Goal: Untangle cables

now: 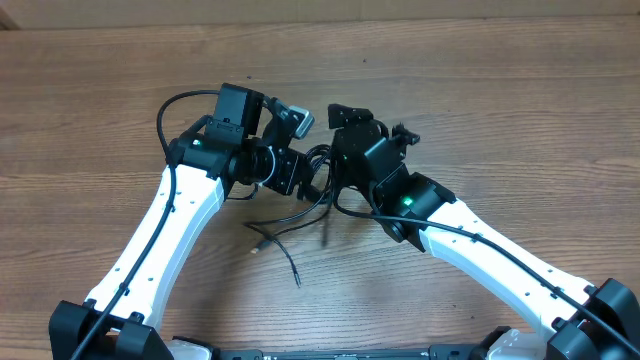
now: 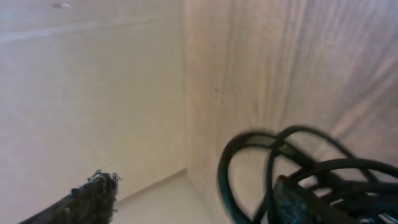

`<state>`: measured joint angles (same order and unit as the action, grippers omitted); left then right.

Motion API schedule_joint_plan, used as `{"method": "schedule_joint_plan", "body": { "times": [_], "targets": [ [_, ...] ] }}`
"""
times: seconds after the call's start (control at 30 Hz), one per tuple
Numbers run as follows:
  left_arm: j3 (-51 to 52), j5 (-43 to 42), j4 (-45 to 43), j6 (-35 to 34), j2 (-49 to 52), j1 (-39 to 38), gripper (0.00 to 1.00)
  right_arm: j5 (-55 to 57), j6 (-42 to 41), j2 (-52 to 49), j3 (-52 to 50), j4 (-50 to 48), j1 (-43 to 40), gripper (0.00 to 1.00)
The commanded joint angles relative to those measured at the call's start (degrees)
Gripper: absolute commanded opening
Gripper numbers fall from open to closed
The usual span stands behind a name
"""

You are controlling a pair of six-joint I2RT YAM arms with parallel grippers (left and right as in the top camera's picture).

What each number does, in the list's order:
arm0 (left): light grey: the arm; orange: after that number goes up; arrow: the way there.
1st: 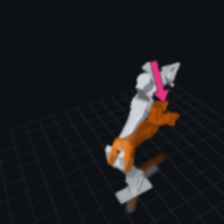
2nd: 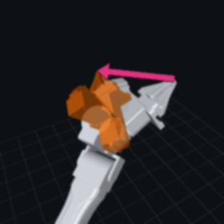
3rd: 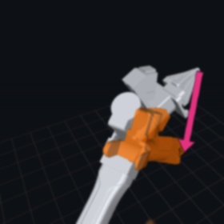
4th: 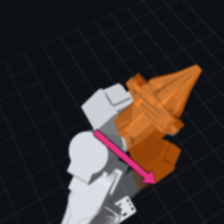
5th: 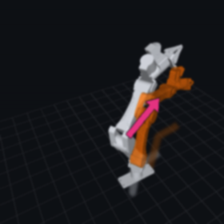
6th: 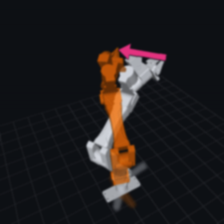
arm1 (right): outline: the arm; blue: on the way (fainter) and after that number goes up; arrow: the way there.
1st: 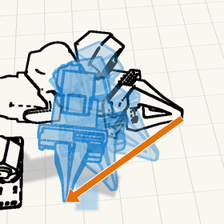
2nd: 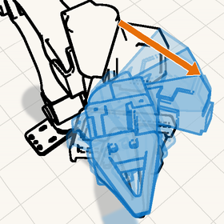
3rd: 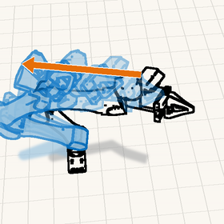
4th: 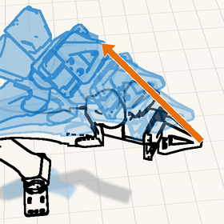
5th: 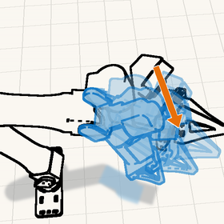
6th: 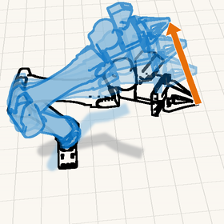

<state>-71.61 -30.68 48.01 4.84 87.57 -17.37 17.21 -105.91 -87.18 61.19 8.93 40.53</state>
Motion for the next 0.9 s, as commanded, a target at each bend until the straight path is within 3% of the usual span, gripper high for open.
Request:
{"method": "schedule_joint_plan", "body": {
  "times": [0.0,0.13,0.23,0.37,0.57,0.67,0.87],
  "targets": [
    [-0.8,-5.2,1.0,5.4,0.2,-0.3,0.04,4.0,4.0,0.2,1.4,-1.4,-0.3,0.70],
    [-0.8,-5.1,1.1,7.0,0.2,-0.3,0.04,3.8,9.6,0.2,1.4,-1.2,-0.7,0.59],
    [-0.8,-4.7,1.1,8.4,0.2,-0.3,0.04,-0.3,20.8,0.2,1.4,-1.1,-0.7,0.56],
    [-0.8,-3.8,1.0,10.7,0.2,-0.3,0.04,-8.6,30.1,0.2,1.4,0.0,-0.7,0.39],
    [-0.8,0.9,1.0,10.8,0.2,-0.2,0.04,-13.7,30.2,0.2,1.4,7.3,-0.7,0.22],
    [-0.8,1.1,0.7,10.5,0.2,-0.2,0.04,-13.9,30.2,0.2,1.4,9.7,-0.7,0.04],
    [-0.8,4.2,0.5,6.8,0.2,-0.2,0.04,-13.9,33.0,1.4,1.4,11.2,-1.0,0.04]
  ]
}}
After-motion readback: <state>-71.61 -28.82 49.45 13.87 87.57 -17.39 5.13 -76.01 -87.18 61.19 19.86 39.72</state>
